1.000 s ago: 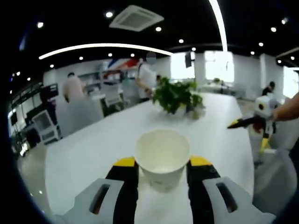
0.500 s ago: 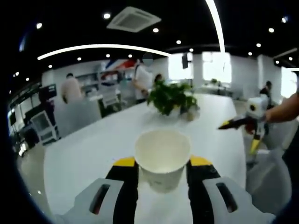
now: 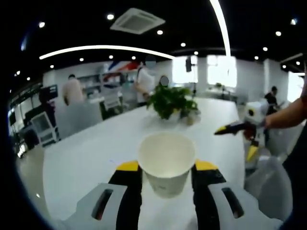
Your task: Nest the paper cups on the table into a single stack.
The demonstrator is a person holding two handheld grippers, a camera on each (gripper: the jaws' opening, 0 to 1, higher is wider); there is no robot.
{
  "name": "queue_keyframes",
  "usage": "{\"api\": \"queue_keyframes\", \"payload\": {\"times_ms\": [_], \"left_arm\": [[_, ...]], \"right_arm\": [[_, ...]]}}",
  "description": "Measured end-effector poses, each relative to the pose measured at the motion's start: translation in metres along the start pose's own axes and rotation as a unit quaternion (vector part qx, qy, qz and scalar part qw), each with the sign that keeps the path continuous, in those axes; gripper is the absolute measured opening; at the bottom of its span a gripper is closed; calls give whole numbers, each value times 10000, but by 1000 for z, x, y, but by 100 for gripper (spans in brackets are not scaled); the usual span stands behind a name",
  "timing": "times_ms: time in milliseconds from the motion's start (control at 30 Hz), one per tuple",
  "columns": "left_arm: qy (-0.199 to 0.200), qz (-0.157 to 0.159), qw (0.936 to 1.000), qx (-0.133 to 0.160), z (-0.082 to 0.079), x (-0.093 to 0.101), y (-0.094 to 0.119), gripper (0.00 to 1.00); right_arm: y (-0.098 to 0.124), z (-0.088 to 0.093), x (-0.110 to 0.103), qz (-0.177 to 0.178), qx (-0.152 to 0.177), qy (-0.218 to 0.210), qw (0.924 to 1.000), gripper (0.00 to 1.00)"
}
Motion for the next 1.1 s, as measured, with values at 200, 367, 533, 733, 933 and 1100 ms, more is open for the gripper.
{"api": "queue_keyframes", "payload": {"times_ms": [200, 367, 533, 733, 933, 1100], "left_arm": [[-53, 97, 9999, 14, -3, 15, 5, 38], [-68, 125, 9999, 50, -7, 22, 8, 38], [-69, 92, 9999, 111, -8, 28, 13, 38], [-83, 111, 9998, 136, -7, 37, 16, 38], [-166, 104, 9998, 69, 0, 45, 18, 38], [-199, 144, 9996, 105, 0, 56, 22, 38]], "right_arm": [[2, 3, -2, -7, -26, 2, 10000, 100], [4, 4, -4, -23, -47, 1, 10000, 100], [8, 3, -3, 16, -7, -1, 10000, 100], [10, 5, -5, 23, -20, 7, 10000, 100], [12, 8, -7, 12, -9, 4, 10000, 100], [11, 11, -7, 19, -12, -12, 10000, 100]]}}
Point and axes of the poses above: the point that each gripper's makers call its tool centre point, and the gripper's own axes: y roughly backward along the fingers, x roughly to its right, z roughly out of its underside, the point moved 5 cm from there along y, roughly backward along the fingers, and after that the axes turned 1 degree about -z, right-handed, at the moved point
